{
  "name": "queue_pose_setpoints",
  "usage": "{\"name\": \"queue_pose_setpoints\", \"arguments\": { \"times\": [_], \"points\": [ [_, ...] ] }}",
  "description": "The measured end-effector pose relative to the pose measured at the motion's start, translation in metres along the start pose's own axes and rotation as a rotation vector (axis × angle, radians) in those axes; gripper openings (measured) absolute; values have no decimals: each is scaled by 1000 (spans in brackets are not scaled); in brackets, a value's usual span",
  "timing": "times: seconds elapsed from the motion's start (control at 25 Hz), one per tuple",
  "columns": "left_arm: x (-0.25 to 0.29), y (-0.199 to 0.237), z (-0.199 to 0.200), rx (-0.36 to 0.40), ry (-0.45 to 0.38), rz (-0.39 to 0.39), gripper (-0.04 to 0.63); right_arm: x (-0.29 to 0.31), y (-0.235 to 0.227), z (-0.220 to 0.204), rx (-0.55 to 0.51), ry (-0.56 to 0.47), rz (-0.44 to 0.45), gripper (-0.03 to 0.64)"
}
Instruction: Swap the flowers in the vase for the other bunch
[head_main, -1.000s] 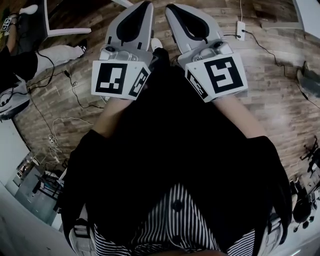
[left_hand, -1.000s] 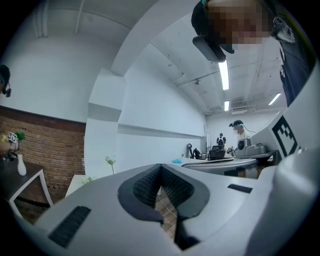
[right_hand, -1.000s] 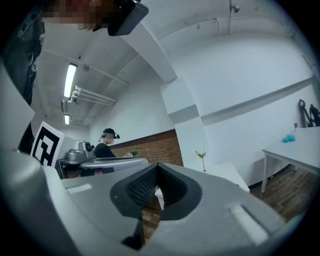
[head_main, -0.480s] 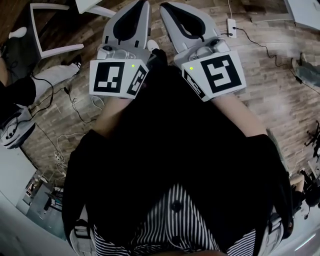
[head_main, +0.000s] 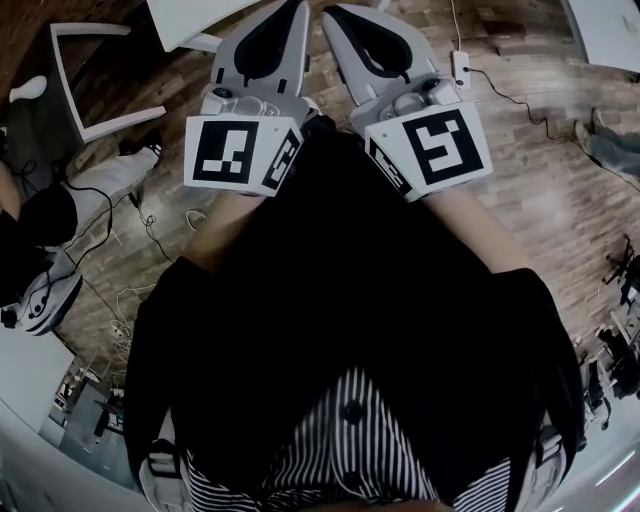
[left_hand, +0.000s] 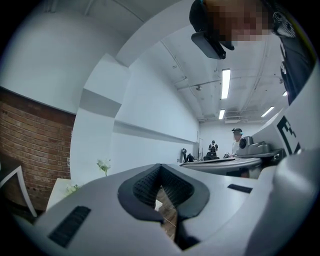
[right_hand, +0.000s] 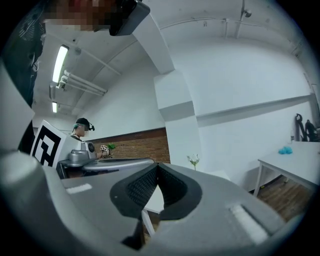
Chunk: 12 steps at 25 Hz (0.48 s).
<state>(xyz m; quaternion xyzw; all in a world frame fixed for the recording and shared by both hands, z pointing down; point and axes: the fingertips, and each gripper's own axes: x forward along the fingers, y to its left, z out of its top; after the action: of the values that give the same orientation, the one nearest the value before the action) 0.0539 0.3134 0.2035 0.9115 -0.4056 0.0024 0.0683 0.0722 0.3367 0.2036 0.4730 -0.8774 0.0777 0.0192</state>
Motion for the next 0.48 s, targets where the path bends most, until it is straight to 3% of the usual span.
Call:
{"name": "queue_pose_setpoints", "arguments": {
  "times": [0.36,0.48],
  "points": [
    [15,80,-2,-38,9,-10,3,84,7,-4,-1,40,-6,0],
    [11,101,-4,-85,0,-14,3,105,16,-6,-10,49,8,0]
  ]
}}
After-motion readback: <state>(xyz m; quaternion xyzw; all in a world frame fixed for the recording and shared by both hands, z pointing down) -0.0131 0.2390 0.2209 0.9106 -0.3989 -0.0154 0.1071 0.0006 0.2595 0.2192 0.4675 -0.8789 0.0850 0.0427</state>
